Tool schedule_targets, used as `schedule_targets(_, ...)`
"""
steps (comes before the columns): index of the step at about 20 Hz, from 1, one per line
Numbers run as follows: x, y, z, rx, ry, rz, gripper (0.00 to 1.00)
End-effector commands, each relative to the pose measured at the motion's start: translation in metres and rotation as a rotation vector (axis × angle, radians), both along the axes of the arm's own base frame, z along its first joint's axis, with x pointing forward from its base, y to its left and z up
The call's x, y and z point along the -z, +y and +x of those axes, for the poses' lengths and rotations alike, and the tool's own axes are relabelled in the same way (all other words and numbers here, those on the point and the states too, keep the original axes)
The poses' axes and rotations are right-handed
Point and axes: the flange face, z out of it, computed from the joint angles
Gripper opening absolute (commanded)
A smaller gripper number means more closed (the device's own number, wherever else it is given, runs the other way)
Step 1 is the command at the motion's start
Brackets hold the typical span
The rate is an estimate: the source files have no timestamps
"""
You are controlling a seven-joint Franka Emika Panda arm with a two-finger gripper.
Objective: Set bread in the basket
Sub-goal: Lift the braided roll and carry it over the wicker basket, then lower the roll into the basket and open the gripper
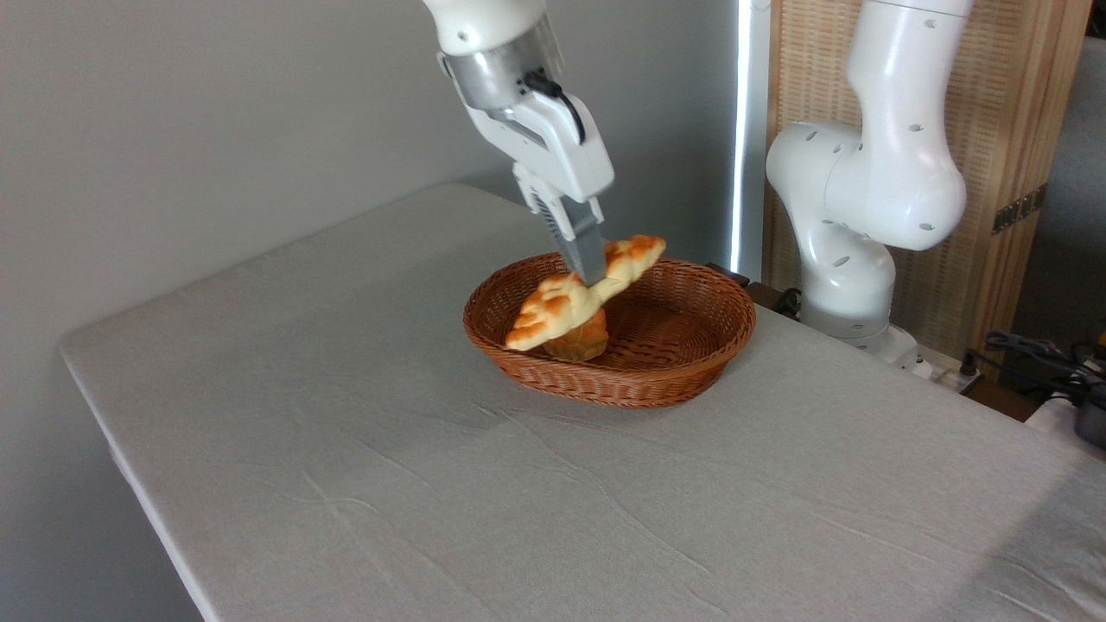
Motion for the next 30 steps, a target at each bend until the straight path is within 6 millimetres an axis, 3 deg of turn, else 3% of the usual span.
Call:
schedule_targets(1, 0.044, -0.013, -0.060, 0.064, -0.040, -0.057, 0.00)
schedule_targets(2, 0.048, -0.024, -0.062, 0.078, -0.045, -0.082, 0.01)
schedule_targets(3, 0.049, -0.033, -0.062, 0.088, -0.053, -0.108, 0.09)
schedule_targets(5, 0.054, -0.039, -0.061, 0.089, -0.065, -0.135, 0.16)
schedule_targets(6, 0.057, -0.037, -0.061, 0.086, -0.059, -0.137, 0.31)
schedule_targets(7, 0.061, -0.033, -0.061, 0.076, -0.050, -0.141, 0.57)
schedule_targets(11, 0.068, -0.025, -0.061, 0.061, -0.025, -0.145, 0.95)
schedule_targets(12, 0.068, -0.026, -0.061, 0.061, -0.025, -0.144, 1.00)
schedule_targets(24, 0.061, -0.014, -0.053, 0.043, -0.054, -0.155, 1.00)
schedule_targets(28, 0.038, -0.012, -0.044, 0.032, -0.103, -0.163, 1.00)
schedule_targets(30, 0.020, -0.001, -0.036, 0.006, -0.140, -0.183, 1.00)
